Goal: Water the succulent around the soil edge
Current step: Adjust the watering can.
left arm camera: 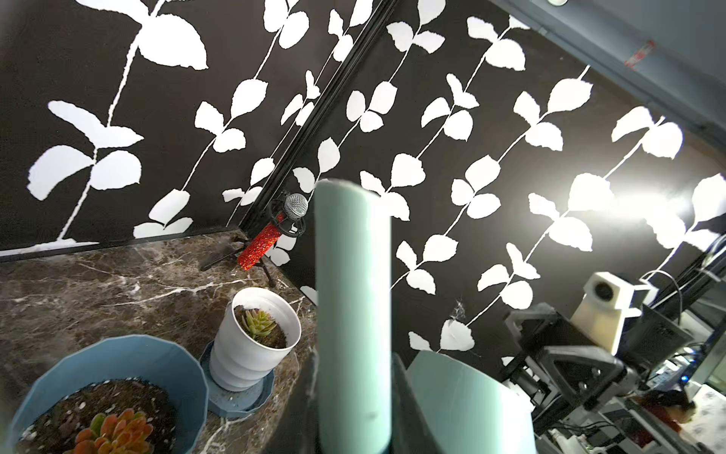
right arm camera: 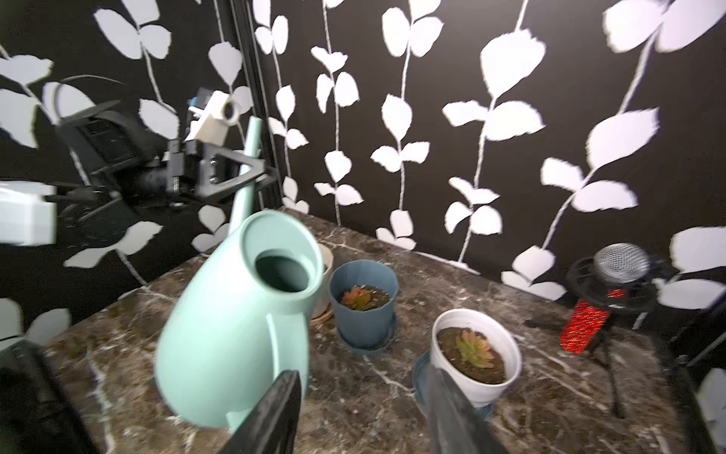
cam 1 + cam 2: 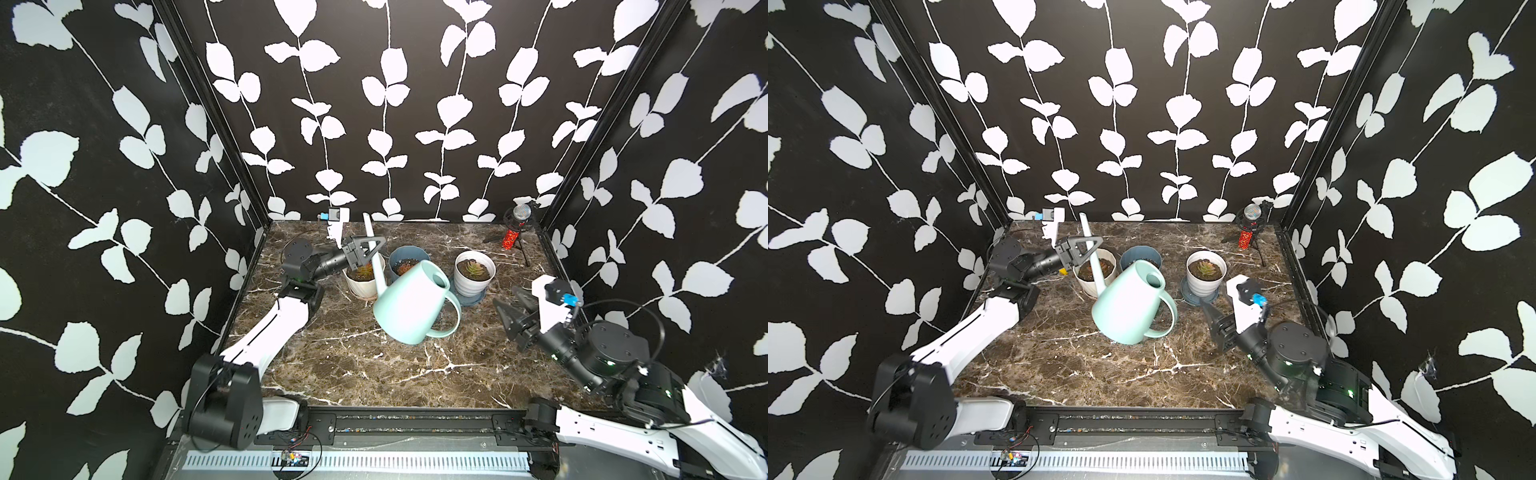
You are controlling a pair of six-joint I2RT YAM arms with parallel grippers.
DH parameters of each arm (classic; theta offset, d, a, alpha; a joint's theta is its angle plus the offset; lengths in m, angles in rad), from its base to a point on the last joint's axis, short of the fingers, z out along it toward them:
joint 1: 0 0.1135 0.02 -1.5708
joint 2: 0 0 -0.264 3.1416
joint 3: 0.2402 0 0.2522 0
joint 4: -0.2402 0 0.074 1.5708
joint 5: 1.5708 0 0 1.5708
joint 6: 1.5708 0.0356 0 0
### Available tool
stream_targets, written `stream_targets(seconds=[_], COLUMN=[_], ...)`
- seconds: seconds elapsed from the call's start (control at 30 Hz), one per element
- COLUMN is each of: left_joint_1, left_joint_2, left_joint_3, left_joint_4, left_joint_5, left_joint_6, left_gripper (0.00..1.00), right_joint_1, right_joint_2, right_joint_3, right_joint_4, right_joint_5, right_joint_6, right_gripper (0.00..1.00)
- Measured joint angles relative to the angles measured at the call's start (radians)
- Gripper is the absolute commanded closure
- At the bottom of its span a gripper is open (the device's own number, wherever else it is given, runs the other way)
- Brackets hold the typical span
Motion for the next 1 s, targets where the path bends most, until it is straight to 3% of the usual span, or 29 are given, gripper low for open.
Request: stream_targets(seconds=[0.2, 0.43, 0.83, 0.93, 1.0], left_joint_1=[0.001, 0.001, 0.003, 0.004, 0.004], left_joint_2=[0.044, 0.032, 0.033, 0.037, 0.041], left_joint_3=[0.069, 0.097, 0.089, 0.087, 0.083], left_joint_4=[0.127, 0.171, 0.235, 0.248, 0.255], left_joint_5=[0.037, 0.068, 0.073, 0.073, 0.072], left_joint_6=[-0.114, -0.150, -0.195, -0.200, -0.202], left_gripper=[1.00, 1.00, 1.00, 1.00, 1.00], right_joint_1=[-0.161, -0.216, -0.311, -0.317, -0.321], right_joint_2=[0.204, 0.268, 0.342, 0.345, 0.346], right_joint_3=[0.113, 0.116, 0.142, 0.142, 0.144], right_joint_4=[-0.110, -0.145, -0.080, -0.069, -0.060], right_joint_5=[-0.337, -0.513, -0.752, -0.786, -0.808], right_joint_6=[0.087, 0.145, 0.213, 0.225, 0.224], right_gripper=[0.27, 0.29, 0.52, 0.64, 0.79])
